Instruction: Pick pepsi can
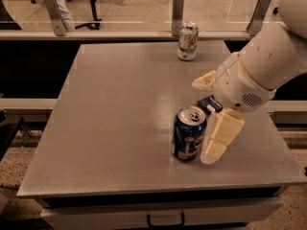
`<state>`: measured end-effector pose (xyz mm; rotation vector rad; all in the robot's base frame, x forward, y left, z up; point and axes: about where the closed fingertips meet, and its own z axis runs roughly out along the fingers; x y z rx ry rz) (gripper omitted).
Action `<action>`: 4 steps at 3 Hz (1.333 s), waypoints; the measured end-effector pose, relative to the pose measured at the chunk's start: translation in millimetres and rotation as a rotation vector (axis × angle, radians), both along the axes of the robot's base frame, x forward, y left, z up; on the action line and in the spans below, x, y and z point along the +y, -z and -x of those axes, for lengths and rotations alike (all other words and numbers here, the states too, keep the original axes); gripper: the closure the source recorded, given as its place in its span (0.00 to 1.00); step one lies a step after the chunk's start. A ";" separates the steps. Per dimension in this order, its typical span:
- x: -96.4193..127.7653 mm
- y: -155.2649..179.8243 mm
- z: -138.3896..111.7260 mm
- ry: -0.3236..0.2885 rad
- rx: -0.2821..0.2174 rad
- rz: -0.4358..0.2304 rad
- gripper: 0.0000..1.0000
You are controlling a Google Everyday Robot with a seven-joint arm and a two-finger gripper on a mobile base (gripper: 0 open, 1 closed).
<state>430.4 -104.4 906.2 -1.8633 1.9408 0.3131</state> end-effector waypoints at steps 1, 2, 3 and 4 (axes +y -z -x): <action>8.0 4.1 -0.2 -0.019 0.018 -0.023 0.02; 13.9 6.6 1.3 -0.038 0.035 -0.045 0.24; 20.1 6.3 3.0 -0.059 0.046 -0.069 0.47; 22.7 -3.8 -0.4 -0.069 0.038 -0.087 0.71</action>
Offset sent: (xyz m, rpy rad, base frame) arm -0.0026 0.0184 -0.0099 0.0739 0.0573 0.0572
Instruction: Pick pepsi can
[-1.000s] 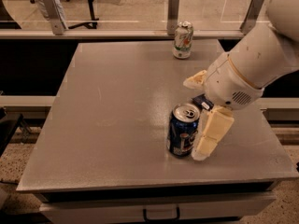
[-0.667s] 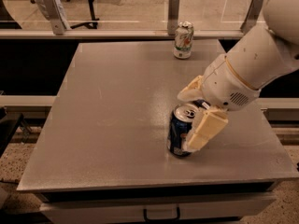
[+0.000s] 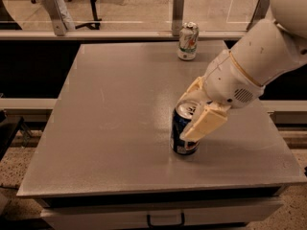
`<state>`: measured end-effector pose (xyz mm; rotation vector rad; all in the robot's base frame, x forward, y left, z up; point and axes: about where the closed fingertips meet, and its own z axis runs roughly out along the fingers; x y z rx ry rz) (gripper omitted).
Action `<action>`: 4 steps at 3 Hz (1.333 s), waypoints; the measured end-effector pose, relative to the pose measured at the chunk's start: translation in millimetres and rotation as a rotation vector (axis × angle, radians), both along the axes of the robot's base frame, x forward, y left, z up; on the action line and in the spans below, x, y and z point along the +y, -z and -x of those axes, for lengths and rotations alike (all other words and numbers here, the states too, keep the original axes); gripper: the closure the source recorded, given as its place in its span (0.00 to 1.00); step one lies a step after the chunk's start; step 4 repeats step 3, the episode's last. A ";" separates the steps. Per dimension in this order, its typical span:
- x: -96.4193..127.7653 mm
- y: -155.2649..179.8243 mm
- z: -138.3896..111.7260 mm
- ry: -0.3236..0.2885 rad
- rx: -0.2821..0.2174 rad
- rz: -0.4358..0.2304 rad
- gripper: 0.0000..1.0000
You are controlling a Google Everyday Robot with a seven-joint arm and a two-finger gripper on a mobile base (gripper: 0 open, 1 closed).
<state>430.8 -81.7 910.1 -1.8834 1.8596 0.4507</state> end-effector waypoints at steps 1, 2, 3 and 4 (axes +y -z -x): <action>0.4 -22.0 -5.5 -0.002 -0.005 -0.020 0.94; 5.4 -85.1 -13.8 -0.038 -0.025 -0.044 1.00; 5.4 -85.1 -13.9 -0.038 -0.026 -0.044 1.00; 5.4 -85.1 -13.9 -0.038 -0.026 -0.044 1.00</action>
Offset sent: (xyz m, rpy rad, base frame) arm 0.0168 0.0015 0.1030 0.0471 -0.0245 0.0360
